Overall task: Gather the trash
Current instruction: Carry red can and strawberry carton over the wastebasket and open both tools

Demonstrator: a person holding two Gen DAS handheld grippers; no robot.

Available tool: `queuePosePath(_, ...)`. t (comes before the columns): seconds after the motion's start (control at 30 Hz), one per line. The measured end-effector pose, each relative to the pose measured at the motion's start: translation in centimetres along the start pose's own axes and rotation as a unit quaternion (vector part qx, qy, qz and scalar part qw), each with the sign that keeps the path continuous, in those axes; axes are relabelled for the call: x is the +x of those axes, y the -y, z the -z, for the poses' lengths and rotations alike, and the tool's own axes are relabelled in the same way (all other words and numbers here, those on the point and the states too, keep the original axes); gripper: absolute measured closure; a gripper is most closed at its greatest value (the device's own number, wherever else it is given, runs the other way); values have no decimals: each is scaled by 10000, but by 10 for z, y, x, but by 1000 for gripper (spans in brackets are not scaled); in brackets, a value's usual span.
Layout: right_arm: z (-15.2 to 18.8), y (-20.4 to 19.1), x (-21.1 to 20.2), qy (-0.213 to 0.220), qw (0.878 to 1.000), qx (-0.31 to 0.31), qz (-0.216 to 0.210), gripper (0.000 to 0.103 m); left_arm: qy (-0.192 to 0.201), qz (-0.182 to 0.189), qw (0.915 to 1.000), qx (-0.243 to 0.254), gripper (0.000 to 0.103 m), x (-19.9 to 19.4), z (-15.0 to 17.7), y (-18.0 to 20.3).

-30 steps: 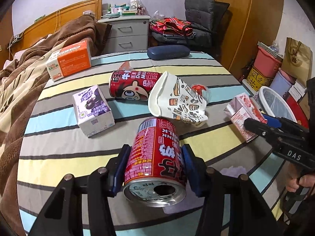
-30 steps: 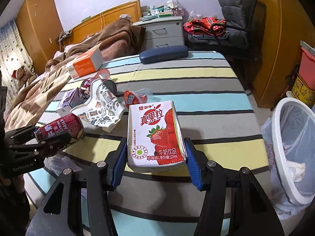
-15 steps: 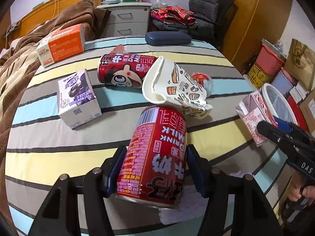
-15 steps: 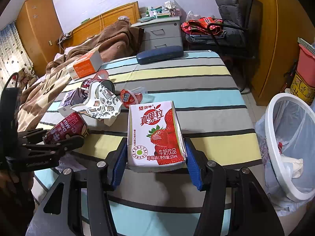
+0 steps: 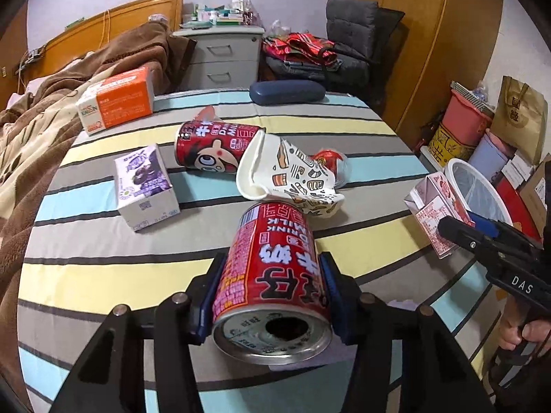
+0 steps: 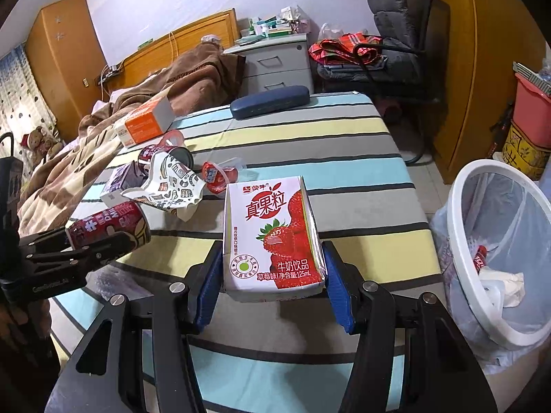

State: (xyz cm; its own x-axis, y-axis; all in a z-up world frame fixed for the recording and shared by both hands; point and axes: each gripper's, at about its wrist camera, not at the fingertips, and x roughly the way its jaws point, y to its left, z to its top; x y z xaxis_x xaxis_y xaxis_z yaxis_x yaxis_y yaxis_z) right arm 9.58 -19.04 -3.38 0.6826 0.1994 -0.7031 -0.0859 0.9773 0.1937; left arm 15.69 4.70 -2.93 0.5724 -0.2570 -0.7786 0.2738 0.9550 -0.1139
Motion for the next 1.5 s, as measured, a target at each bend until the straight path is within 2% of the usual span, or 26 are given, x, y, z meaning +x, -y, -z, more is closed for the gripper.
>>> queuePosePath(0.23, 1, 7, -11, 112, 9999, 61, 21, 47, 245, 24, 9997, -38, 48, -20, 1, 7)
queuePosePath(0.53, 2, 29, -37, 384, 9988, 245, 156, 47, 461, 224, 9985, 212, 48, -36, -8, 38)
queuePosePath(1.03, 8, 88, -77, 731, 9928, 628, 715, 47, 522, 839, 9917, 821, 48, -23, -27, 128)
queuePosePath(1.23, 8, 119, -87, 774, 9887, 827, 981, 47, 492, 1171, 9861, 1072, 48, -11, -38, 173)
queuePosePath(1.5, 15, 159, -90, 612, 9836, 1069, 1317, 47, 338, 1625, 9759, 1416, 48, 9, -46, 231)
